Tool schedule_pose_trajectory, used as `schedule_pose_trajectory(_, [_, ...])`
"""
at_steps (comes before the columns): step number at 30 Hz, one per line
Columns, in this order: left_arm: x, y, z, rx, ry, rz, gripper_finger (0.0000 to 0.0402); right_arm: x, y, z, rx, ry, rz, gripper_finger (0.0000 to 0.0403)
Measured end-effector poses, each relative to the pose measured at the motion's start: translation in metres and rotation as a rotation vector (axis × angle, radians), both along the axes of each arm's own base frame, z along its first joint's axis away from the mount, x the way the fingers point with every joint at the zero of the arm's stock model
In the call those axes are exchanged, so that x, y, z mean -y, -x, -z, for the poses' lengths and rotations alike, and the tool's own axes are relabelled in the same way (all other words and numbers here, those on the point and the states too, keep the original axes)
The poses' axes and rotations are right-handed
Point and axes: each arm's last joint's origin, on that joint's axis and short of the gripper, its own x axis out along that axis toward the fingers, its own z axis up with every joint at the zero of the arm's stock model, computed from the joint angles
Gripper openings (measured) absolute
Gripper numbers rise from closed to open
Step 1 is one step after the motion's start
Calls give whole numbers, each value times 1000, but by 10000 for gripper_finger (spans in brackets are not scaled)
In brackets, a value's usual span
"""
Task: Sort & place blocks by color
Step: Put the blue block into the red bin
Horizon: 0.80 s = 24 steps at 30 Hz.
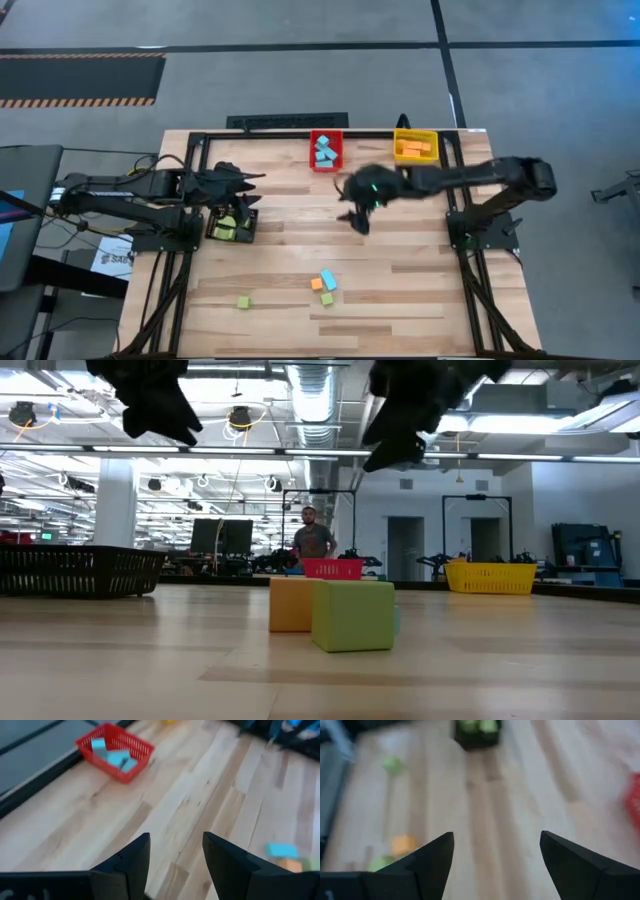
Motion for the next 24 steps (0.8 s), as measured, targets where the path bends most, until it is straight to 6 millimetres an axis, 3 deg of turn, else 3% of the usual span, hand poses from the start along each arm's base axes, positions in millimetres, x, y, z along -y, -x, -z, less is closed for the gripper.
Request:
schedule_pose_trajectory(4, [1,-7,7,-53,16,41,169,-37,7,33,133,-74,-63,314])
schedule_pose_trajectory(10, [4,-30,22,-136,34,198,169,-75,8,83,89,-35,-220,314])
schedule_pose_trajectory(17, [8,-52,43,-232,75,336,169,-113,-14,115,60,140,-469,314])
schedule_pose_trajectory(24, [11,-62,54,-278,100,401,169,-127,-41,139,-8,195,-463,314])
